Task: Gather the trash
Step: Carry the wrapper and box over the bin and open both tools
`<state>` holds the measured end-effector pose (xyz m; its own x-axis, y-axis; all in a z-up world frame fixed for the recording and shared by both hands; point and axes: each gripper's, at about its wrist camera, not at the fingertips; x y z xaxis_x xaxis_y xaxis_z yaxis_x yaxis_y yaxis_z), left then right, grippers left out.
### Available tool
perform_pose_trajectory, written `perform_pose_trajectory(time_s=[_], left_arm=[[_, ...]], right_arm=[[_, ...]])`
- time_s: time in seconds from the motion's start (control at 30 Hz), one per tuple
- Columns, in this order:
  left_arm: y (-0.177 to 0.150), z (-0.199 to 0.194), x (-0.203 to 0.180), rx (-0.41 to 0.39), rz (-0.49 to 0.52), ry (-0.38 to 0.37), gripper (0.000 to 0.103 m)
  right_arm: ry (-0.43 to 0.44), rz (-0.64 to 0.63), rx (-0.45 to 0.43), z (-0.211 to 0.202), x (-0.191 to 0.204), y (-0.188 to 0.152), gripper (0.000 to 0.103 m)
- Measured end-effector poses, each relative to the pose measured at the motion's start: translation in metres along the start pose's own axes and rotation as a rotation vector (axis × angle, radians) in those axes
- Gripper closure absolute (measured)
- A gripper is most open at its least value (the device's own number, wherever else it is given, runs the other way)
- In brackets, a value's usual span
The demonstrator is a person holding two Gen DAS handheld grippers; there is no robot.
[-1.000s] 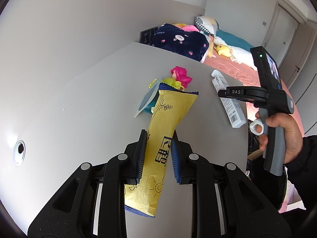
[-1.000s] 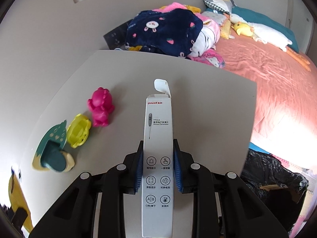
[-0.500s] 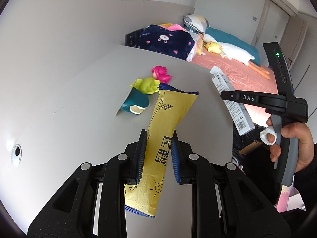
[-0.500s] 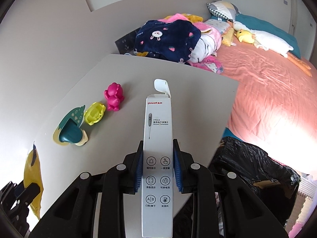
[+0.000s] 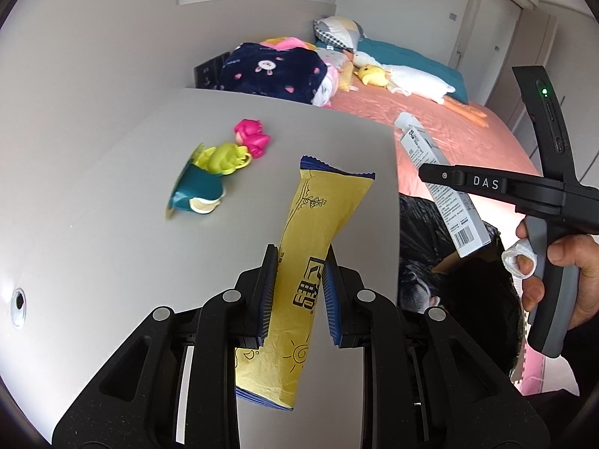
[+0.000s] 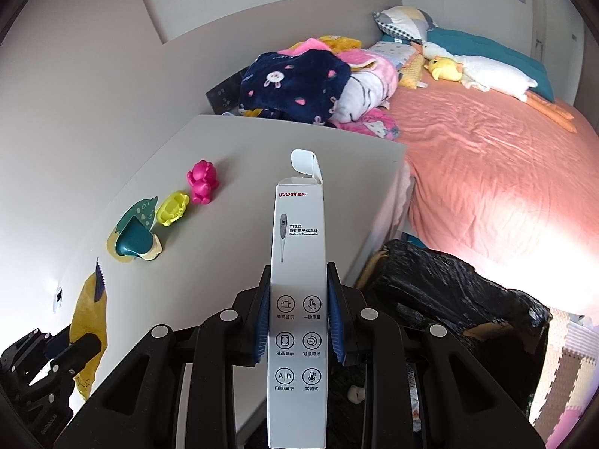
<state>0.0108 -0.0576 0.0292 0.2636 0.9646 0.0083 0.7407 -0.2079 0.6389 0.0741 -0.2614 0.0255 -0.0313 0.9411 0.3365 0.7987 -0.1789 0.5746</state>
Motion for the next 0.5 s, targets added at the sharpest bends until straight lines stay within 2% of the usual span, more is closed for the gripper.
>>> perform_pose_trajectory(time_s=[0.5], left_arm=[[0.011,0.004,-0.051,-0.009,0.099,-0.075,0.08]], right_arm=[[-0.037,0.056,-0.047,-0.038,-0.037,-0.018,0.075]])
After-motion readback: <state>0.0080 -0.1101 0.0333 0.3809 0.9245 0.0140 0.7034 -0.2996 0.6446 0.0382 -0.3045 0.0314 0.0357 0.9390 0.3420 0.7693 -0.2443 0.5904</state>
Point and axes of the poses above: each gripper's, at about its wrist camera, not at the fingertips, and z roughly the way its jaws point, x to its left, y to its top, and after that the axes turned 8 degrees about y, right-handed
